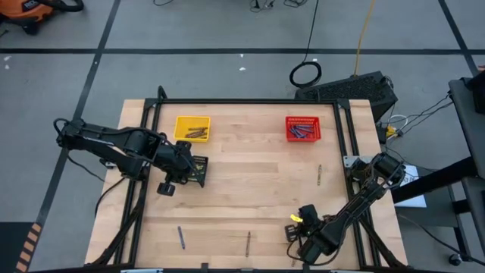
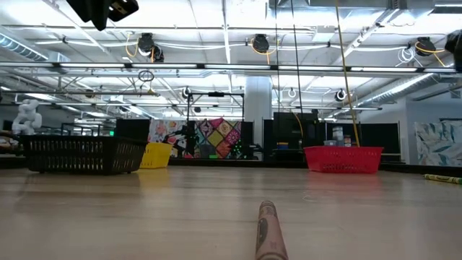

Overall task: Sort crayons
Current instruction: Put the green crayon into the black bin

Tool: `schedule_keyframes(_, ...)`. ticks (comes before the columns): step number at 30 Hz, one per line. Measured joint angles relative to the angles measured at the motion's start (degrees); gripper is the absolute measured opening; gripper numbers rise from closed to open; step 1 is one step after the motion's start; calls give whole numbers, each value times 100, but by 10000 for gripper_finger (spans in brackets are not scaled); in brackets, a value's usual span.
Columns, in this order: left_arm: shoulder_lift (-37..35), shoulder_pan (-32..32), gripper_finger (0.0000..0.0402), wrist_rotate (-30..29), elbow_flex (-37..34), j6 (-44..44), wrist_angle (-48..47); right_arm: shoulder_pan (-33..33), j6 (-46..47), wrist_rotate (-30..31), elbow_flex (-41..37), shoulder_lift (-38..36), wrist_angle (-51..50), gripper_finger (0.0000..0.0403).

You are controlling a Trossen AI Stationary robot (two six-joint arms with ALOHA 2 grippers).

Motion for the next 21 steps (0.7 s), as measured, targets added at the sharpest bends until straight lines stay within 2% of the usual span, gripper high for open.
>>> schedule_keyframes(4, 0, 0, 93, 0, 0, 0, 0, 29, -124, -32, 4, -149, -151, 0)
schedule_keyframes(6, 0, 5, 93, 0, -24, -2, 38, 6, -130, 209, 6, -271, -232, 0)
schedule_keyframes(12, -1, 13, 93, 1, -518, 7, 616, 1, -336, 1579, 13, -693, -414, 0)
schedule_keyframes(16, 4, 7, 93, 49, -1010, 167, 1349, -11, -729, 2703, 15, -920, -426, 0)
schedule_keyframes(21, 0, 7, 93, 250, -1575, 202, 2515, -9, -1333, 3626, 21, -1062, -357, 0)
